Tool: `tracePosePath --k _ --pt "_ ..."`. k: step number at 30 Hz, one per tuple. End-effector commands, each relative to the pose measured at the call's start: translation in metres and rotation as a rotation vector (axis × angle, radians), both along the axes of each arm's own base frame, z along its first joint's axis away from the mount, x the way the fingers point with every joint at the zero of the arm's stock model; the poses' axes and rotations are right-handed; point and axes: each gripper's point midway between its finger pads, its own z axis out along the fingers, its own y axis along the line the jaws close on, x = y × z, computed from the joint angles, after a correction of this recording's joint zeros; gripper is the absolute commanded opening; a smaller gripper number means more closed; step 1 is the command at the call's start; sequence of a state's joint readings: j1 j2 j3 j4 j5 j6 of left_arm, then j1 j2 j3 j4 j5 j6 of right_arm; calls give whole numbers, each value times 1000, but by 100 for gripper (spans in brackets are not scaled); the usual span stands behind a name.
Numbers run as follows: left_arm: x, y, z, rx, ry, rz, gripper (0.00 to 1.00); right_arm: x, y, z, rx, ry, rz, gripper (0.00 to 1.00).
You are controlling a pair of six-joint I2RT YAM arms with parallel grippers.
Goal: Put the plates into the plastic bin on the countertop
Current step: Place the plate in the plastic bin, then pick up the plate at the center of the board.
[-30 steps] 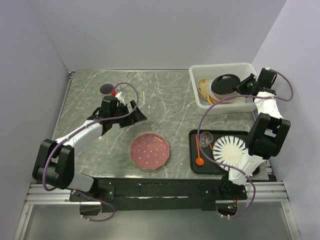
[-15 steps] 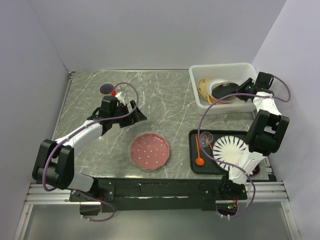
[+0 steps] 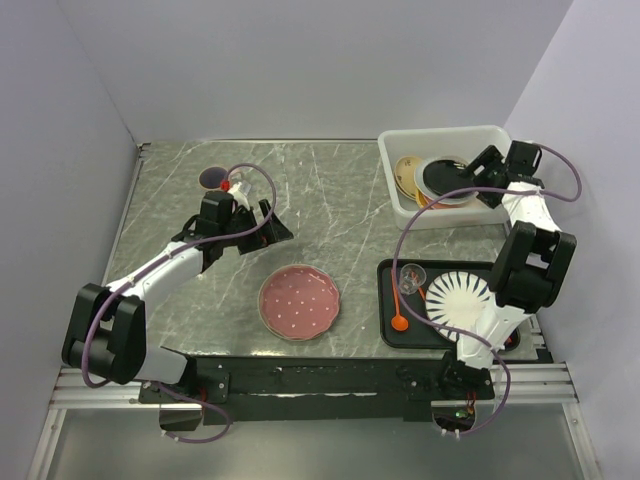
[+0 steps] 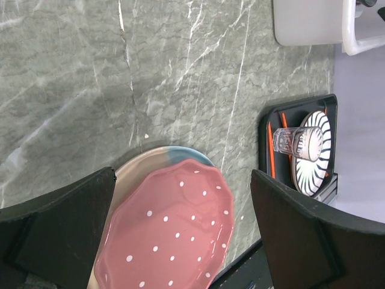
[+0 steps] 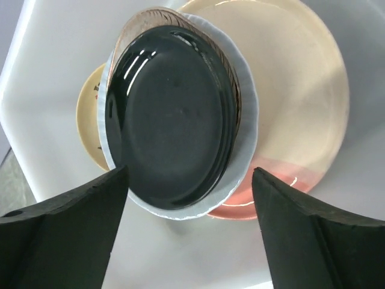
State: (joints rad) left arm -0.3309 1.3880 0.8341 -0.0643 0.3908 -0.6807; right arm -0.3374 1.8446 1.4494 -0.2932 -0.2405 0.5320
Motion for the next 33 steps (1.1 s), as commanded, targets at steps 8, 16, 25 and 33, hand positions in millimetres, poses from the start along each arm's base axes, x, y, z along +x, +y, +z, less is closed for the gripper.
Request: tracePosePath --k 8,16,25,33 --pt "-6 3 -7 31 0 -8 99 -9 -7 80 -134 -187 -68 99" --pt "-25 10 -40 59 110 -6 99 -7 29 87 -118 -201 17 99" --pt "-66 22 -66 104 227 45 99 -20 143 109 -125 -234 276 100" --pt "-98 22 -94 130 317 63 99 -68 241 104 -6 -250 553 100"
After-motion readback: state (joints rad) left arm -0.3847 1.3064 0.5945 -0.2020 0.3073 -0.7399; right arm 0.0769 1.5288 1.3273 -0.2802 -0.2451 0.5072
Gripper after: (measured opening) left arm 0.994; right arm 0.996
